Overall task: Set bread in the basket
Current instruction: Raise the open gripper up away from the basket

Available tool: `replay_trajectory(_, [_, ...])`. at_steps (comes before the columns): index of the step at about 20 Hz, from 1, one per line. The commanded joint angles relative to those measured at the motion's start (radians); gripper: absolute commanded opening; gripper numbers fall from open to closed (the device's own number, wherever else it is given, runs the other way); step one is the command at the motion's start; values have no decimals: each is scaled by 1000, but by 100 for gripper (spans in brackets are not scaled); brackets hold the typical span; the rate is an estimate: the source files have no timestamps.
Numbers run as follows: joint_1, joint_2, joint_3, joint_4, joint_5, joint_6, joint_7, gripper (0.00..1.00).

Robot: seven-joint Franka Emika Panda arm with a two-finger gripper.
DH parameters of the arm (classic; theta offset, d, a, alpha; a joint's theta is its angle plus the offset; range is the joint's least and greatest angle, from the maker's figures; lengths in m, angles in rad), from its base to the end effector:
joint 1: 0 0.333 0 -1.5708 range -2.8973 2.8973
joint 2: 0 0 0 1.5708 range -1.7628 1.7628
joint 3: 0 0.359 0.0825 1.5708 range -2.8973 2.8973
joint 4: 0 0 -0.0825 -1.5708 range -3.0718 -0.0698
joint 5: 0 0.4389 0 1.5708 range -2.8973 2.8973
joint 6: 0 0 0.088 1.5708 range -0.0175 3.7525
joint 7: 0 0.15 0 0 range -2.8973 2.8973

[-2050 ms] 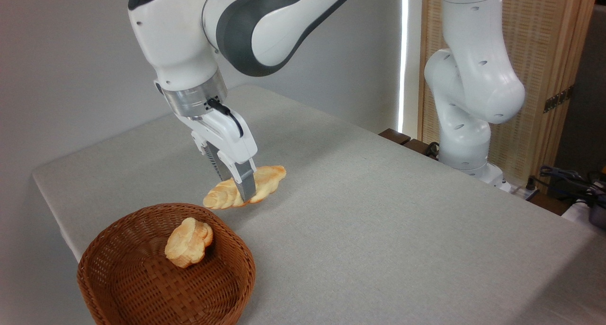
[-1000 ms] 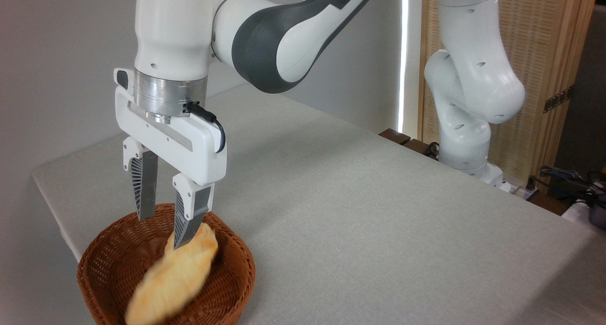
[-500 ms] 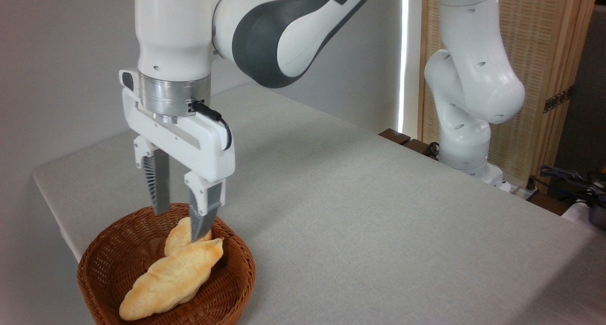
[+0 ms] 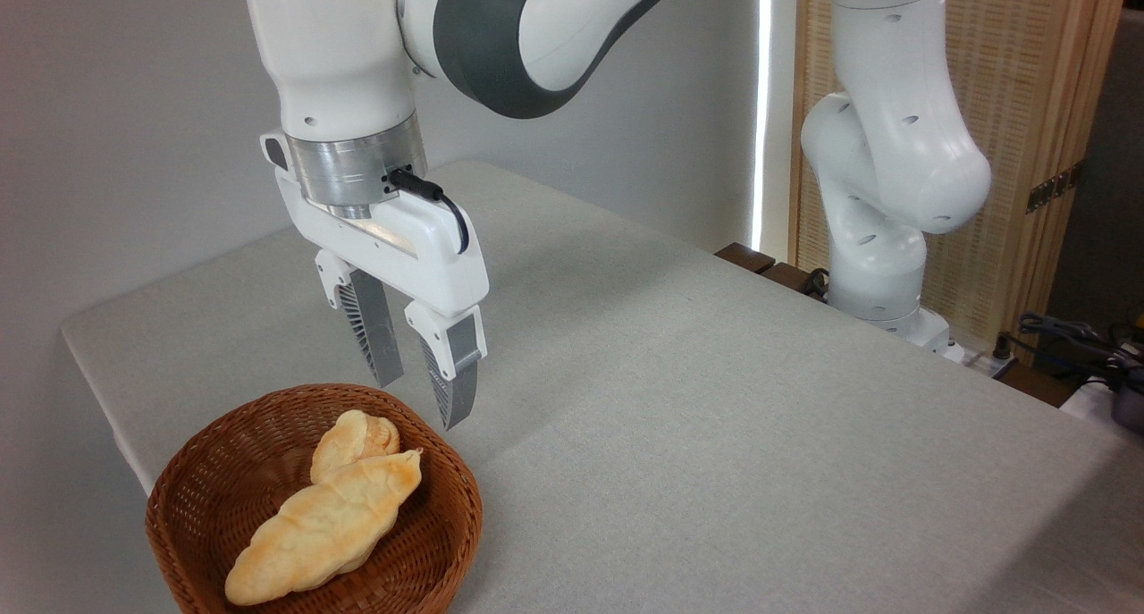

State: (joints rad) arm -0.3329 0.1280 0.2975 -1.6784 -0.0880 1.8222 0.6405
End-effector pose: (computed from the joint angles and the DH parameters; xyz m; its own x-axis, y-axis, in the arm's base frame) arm 0.6620 -0.0425 0.5113 0.7910 -0.6101 0.0458 -0.6115 -0.7908 0.0260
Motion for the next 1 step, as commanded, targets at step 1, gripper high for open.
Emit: replay_trajectory(1, [-5, -2, 6, 13, 10, -23, 10, 100])
